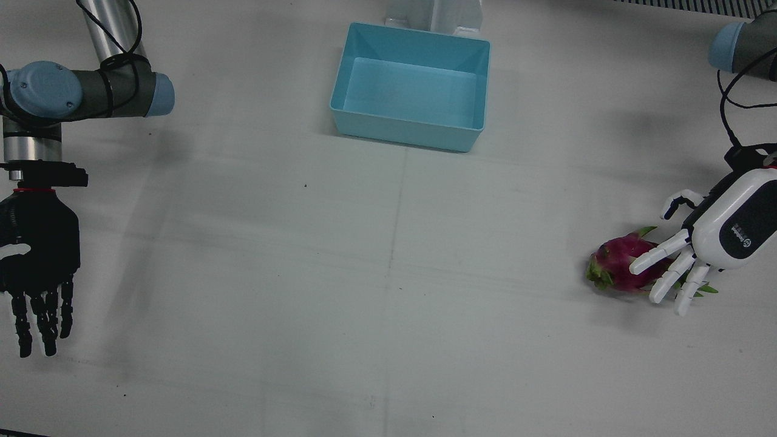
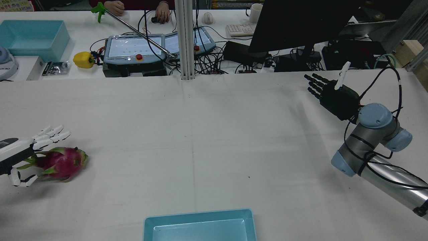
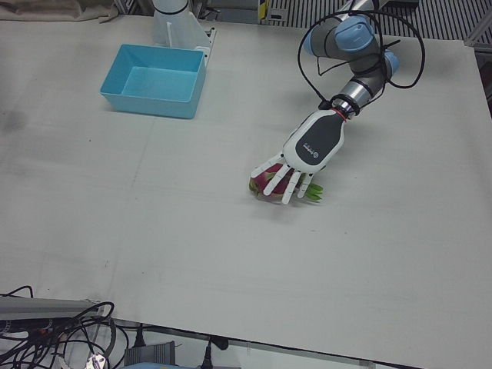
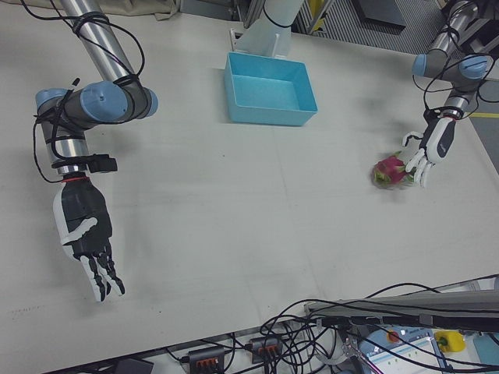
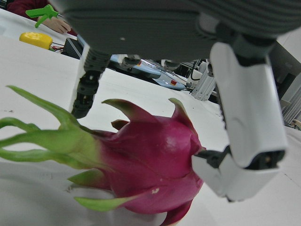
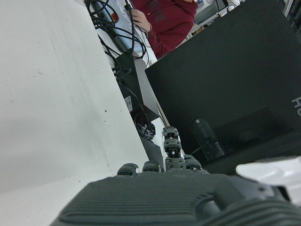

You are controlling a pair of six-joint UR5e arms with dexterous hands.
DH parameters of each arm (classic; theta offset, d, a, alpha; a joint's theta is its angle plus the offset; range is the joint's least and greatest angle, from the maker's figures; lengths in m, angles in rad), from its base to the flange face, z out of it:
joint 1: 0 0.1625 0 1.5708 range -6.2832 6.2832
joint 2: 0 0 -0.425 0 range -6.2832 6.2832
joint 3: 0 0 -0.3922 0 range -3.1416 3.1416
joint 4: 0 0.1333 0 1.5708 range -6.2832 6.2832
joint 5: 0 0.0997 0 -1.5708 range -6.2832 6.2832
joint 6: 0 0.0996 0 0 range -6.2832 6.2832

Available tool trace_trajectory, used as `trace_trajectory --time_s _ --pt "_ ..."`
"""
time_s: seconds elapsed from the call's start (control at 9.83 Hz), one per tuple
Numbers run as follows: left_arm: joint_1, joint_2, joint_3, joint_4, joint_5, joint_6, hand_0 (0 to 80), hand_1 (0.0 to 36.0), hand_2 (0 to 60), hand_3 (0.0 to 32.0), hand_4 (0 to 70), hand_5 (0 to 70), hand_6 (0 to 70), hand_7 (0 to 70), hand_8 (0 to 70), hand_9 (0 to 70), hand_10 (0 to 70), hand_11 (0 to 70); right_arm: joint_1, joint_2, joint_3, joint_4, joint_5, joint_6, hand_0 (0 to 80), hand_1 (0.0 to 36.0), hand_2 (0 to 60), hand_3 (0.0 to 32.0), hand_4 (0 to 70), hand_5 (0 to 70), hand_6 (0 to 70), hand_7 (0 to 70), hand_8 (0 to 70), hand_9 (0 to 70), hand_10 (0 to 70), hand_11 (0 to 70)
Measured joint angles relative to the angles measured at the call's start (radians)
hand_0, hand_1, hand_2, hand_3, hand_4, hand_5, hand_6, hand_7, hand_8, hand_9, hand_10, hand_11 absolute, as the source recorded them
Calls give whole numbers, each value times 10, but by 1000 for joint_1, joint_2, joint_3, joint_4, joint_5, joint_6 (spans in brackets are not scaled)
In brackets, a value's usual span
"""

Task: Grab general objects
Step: 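Wrap the left hand fingers around the dragon fruit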

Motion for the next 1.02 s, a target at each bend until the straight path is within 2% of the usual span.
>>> trace_trajectory --time_s 0.31,0.61,0.81,1.02 --pt "20 -26 29 5 -28 3 474 360 600 320 0 0 0 0 0 0 0 7 0 0 0 0 0 0 0 0 0 0 0 0 0 0 0 0 0 0" --pt "63 -58 36 48 -60 10 414 357 600 320 0 0 0 0 0 0 0 8 0 0 0 0 0 0 0 0 0 0 0 0 0 0 0 0 0 0" --pt "98 -112 43 118 -77 51 431 360 600 320 0 0 0 0 0 0 0 10 0 0 0 0 0 0 0 0 0 0 0 0 0 0 0 0 0 0" --pt "104 -128 40 147 -106 69 476 360 600 320 0 0 0 0 0 0 21 61 0 0 0 0 0 0 0 0 0 0 0 0 0 0 0 0 0 0"
